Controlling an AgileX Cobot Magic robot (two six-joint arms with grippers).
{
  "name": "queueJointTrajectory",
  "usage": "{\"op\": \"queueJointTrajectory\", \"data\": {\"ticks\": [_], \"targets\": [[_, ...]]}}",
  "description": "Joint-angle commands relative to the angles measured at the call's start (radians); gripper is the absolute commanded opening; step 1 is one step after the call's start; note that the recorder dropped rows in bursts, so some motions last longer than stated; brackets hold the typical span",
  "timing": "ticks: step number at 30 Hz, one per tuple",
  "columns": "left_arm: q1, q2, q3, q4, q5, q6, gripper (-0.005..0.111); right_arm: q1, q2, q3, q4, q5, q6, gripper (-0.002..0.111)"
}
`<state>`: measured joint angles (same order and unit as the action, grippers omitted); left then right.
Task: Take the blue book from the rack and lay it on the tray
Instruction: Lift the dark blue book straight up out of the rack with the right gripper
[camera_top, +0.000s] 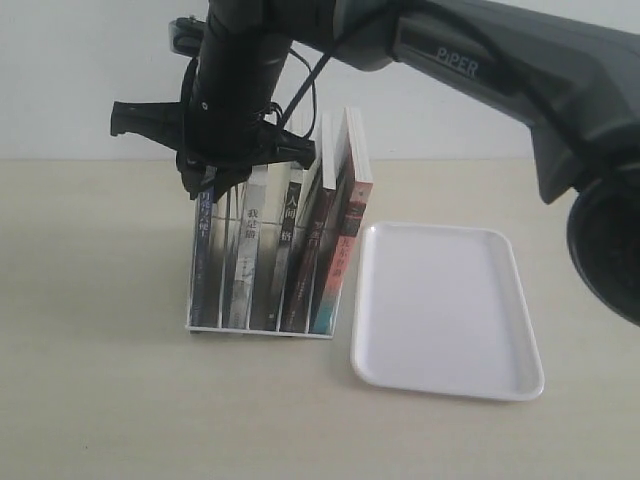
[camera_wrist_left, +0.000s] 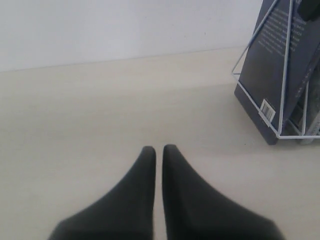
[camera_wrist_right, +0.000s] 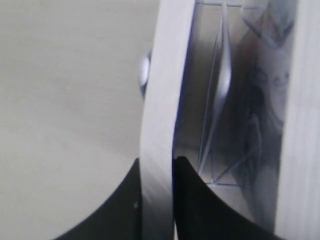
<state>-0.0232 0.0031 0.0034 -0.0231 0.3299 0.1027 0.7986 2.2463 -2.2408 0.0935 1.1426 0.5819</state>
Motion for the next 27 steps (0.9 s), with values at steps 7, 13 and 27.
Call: {"op": "queueJointTrajectory", "data": {"ticks": [7, 13, 27], "targets": [[0.002, -0.003, -0.003, -0.002, -0.016, 0.002, 0.005, 0.0, -0.108, -0.005, -0.004, -0.099, -0.02, 0.0], [0.002, -0.003, -0.003, -0.002, -0.016, 0.002, 0.005, 0.0, -0.158, -0.005, -0.019, -0.099, -0.022, 0.0], [0.002, -0.003, -0.003, -0.002, -0.016, 0.002, 0.005, 0.0, -0.264, -0.005, -0.052, -0.097, -0.049, 0.0]]}}
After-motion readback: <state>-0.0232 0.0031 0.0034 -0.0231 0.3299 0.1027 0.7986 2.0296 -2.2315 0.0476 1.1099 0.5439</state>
